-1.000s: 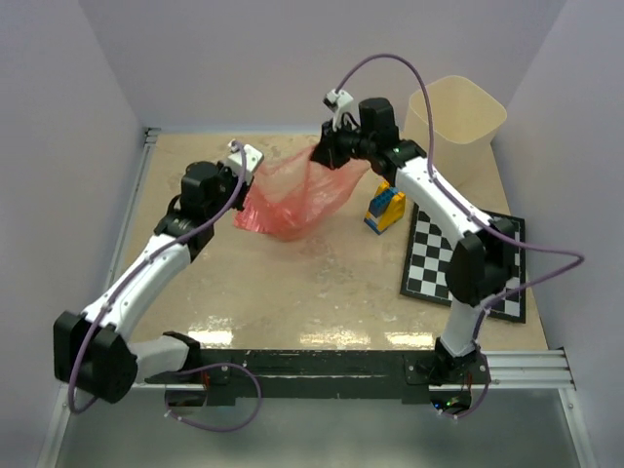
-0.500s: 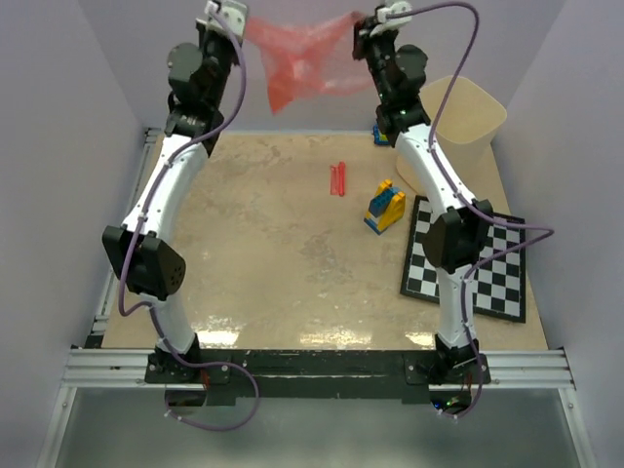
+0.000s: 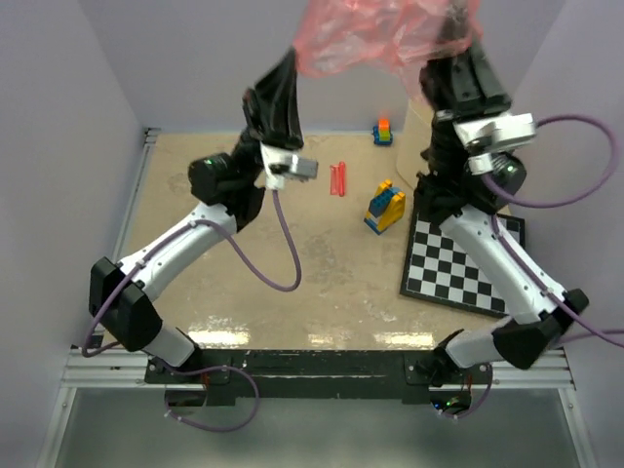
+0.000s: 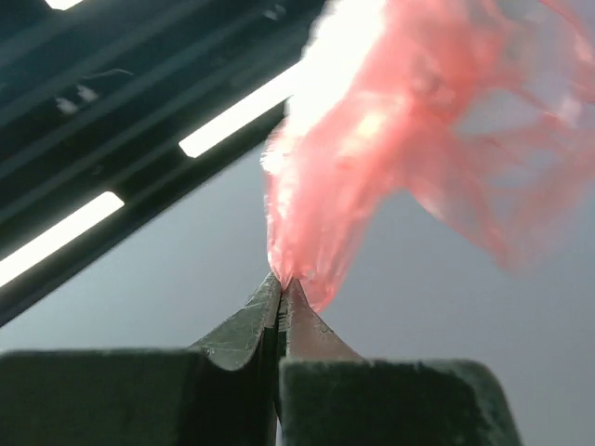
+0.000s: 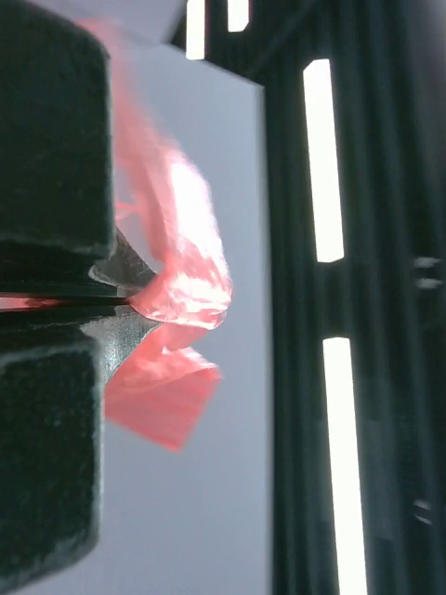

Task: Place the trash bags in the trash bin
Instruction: Unfold the trash bag at the center of the board.

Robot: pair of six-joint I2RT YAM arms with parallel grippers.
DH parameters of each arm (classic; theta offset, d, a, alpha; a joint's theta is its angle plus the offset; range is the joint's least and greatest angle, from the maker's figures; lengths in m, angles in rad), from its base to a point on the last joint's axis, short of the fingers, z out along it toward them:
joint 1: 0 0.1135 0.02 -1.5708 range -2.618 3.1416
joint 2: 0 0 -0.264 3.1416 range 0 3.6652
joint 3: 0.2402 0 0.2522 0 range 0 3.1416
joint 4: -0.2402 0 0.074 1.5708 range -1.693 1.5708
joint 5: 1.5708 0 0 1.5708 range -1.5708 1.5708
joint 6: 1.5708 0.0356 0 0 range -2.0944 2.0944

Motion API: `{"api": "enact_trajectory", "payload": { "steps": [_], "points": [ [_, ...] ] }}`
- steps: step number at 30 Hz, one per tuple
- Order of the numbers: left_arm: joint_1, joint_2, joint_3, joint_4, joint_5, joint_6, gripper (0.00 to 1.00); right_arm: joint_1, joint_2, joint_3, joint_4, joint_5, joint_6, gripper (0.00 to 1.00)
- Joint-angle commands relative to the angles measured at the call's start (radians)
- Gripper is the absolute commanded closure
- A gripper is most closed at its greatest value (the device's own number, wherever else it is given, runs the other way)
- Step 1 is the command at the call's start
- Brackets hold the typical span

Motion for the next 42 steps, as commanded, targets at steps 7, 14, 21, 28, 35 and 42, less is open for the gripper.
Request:
{"api": "enact_trajectory", "payload": {
  "steps": [7, 14, 21, 28, 35, 42],
  "points": [
    [-0.077, -0.580, -1.484, 0.075, 0.104, 0.377, 1.00, -0.006, -0.657, -1.328, -0.934, -0.063, -0.047, 1.00],
    [-0.117, -1.094, -1.362, -0.850, 0.127, 0.155, 1.00, -0.009, -0.884, -1.217, -1.066, -0.060, -0.022, 1.00],
    [-0.115, -0.938, -1.185, -0.907, -0.241, -0.124, 1.00, -0.009, -0.514, -0.971, -1.058, 0.043, 0.186, 1.00],
    [0.041, -0.651, -1.037, -0.844, -0.447, -0.351, 1.00, -0.024, -0.200, -0.823, -0.902, 0.114, 0.185, 1.00],
    [0.259, -0.283, -0.670, -0.656, -0.441, -0.300, 1.00, -0.145, 0.304, -0.167, -0.932, 0.128, 0.182, 1.00],
    [0.274, -0.039, -0.096, -0.395, -0.344, -0.112, 1.00, -0.135, 0.482, 0.525, -0.771, 0.027, 0.176, 1.00]
  ]
}}
